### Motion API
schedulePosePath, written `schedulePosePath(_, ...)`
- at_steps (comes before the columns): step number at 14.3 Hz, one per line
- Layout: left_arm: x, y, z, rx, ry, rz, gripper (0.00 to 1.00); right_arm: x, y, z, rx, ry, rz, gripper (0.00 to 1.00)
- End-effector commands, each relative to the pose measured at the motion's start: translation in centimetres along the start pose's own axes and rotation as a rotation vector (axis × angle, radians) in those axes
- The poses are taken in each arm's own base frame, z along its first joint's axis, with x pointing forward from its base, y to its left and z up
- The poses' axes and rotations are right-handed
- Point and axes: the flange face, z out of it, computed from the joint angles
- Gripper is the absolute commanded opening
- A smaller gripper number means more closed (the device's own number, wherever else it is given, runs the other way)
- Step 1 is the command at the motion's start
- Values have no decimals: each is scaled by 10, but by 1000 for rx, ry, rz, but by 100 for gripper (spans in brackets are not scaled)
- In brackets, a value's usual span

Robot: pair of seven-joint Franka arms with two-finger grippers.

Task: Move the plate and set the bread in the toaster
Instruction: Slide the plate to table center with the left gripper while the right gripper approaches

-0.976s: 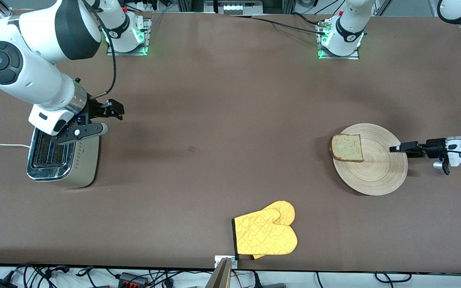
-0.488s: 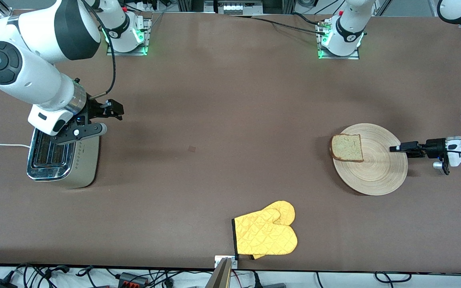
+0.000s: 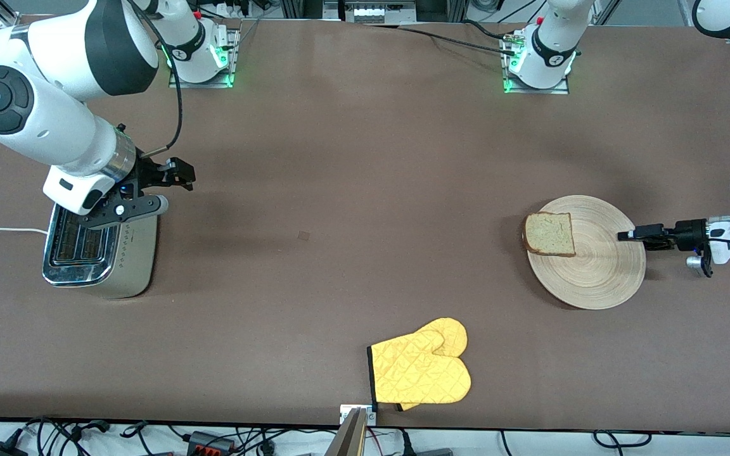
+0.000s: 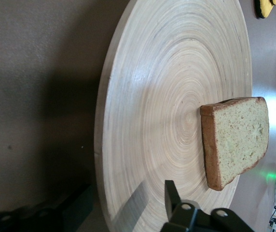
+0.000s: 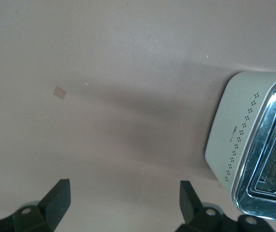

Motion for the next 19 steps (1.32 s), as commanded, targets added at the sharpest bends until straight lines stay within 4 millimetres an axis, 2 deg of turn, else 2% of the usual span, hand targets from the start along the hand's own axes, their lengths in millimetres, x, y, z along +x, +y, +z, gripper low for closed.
schedulePosePath(1, 2, -4, -6, -22, 34, 17, 35, 3, 2, -4, -4, 7, -10, 100)
schedulePosePath(6, 4, 2, -5, -51, 34, 14, 12, 3, 2, -4, -3, 7, -10, 100)
schedulePosePath(8, 12, 15, -13, -117, 56, 6, 6, 3, 2, -4, -3, 7, -10, 100)
schedulePosePath(10, 17, 28, -8, -201, 47, -75, 4, 3, 2, -4, -3, 7, -10, 100)
schedulePosePath(14, 44, 78, 21, -343, 4, -122, 4, 3, 2, -4, -4, 7, -10, 100)
schedulePosePath(19, 86, 149, 88, -400, -78, -221, 3, 4, 7, -2, -7, 9, 6, 100)
